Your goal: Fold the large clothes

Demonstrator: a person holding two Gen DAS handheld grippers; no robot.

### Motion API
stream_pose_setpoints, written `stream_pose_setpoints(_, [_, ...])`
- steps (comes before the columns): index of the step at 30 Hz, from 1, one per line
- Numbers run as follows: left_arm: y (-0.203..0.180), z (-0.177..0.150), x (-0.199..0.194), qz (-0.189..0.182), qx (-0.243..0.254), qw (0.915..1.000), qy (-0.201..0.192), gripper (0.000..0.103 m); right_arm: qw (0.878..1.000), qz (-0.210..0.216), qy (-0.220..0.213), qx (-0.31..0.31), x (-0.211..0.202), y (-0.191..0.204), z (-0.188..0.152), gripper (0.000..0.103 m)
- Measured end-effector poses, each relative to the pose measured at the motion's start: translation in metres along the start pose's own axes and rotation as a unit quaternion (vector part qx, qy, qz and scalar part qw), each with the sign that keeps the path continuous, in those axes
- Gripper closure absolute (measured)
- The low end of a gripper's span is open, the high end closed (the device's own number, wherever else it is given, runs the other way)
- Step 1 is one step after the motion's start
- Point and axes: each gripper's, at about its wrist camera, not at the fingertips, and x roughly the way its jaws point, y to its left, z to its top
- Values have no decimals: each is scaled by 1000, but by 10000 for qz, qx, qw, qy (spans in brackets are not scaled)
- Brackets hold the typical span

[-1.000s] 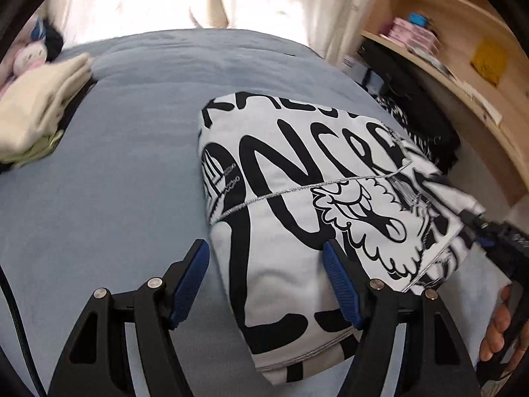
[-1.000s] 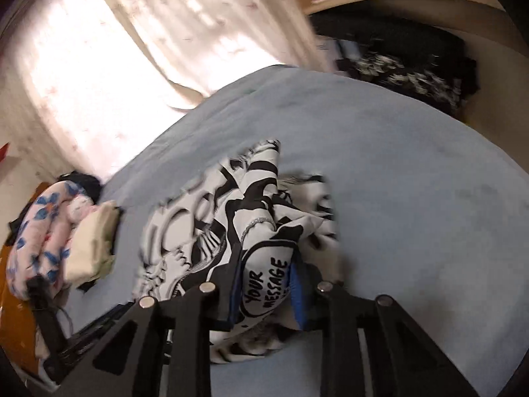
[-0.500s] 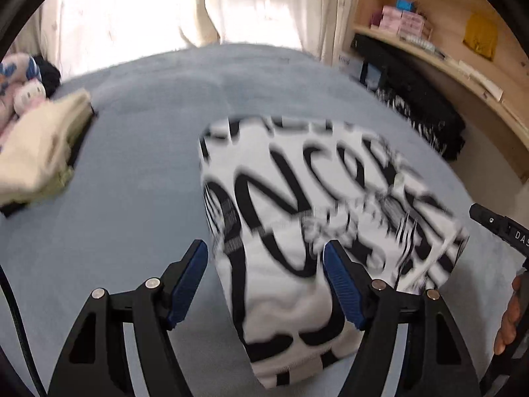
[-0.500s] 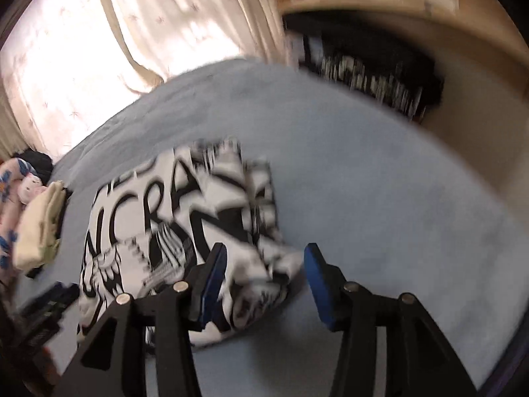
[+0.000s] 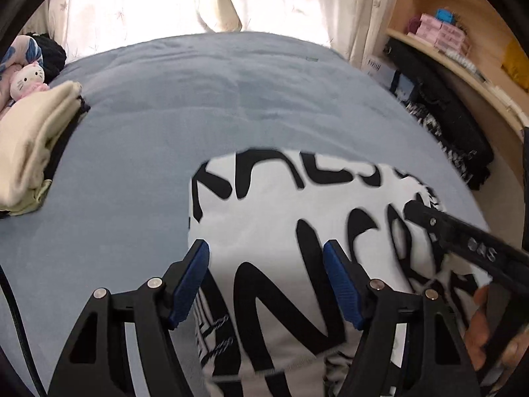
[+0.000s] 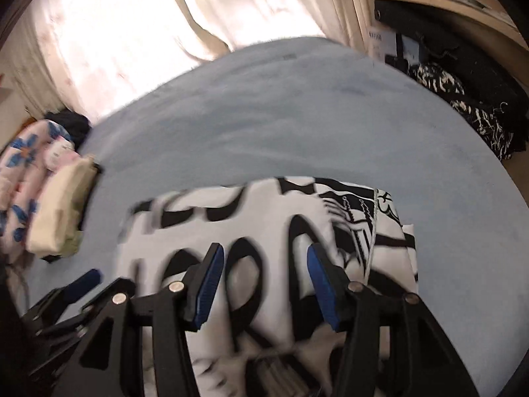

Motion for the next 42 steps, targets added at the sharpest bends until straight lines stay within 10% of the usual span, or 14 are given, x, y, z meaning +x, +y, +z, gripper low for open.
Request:
stream_pose_setpoints(2, [1, -3, 12, -33, -47, 9999, 113, 33, 9987, -506, 35, -47, 10, -15, -1, 51])
stream_pose_setpoints(5, [5, -5, 15, -161, -145, 9997, 110, 33, 9988, 123, 148, 457, 10, -46, -7, 51])
stream_pose_setpoints(11, [0, -9, 9, 53, 24, 10000, 32, 33, 9994, -197, 14, 289, -18, -37, -17, 49])
stream_pose_setpoints(28, [5, -59, -80, 713, 176, 9961, 485, 33, 9960, 538, 47, 711, -92, -33, -73, 48])
stream_pose_setpoints(42, [4, -83, -163, 290, 448, 9963, 675, 28, 9919, 1207, -92, 376, -178, -7, -107, 6])
